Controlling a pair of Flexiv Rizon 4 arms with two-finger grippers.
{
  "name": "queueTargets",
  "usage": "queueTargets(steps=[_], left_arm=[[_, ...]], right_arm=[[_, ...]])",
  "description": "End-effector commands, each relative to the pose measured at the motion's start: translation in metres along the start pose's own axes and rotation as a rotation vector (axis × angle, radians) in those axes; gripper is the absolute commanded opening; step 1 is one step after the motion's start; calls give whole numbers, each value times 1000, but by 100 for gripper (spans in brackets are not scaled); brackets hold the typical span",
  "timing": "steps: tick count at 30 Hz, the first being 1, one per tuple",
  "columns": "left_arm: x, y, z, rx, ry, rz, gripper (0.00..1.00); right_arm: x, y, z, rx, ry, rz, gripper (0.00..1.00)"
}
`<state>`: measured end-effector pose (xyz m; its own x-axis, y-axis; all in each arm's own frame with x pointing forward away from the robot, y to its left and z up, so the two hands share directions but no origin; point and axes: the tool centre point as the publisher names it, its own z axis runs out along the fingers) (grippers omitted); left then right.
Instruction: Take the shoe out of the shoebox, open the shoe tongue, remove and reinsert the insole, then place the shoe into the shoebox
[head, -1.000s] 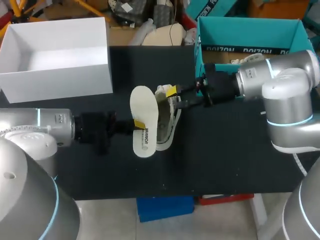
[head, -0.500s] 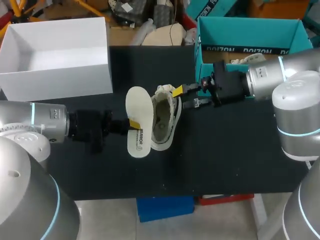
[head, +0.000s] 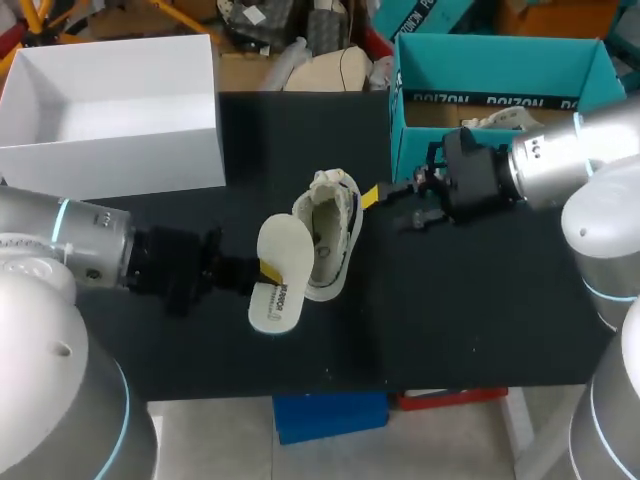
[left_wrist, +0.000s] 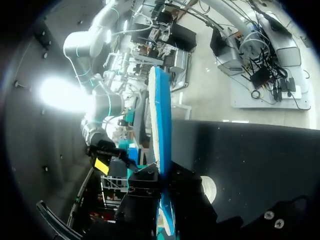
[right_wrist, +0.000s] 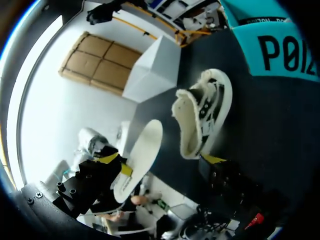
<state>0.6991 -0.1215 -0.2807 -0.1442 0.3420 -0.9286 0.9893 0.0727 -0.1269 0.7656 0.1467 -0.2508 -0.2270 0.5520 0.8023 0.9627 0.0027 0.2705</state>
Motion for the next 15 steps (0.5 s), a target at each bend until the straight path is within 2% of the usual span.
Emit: queueTargets(steps=[1, 8, 15], left_arm=[[-3, -10, -4, 47, 66, -30, 0], [1, -25, 2, 119, 121, -122, 0], [1, -32, 5, 204, 144, -200, 0]], right_arm=[[4, -38, -45, -53, -53, 23, 100], [8, -62, -72, -74, -108, 53, 100], [12, -68, -82, -84, -141, 59, 100]])
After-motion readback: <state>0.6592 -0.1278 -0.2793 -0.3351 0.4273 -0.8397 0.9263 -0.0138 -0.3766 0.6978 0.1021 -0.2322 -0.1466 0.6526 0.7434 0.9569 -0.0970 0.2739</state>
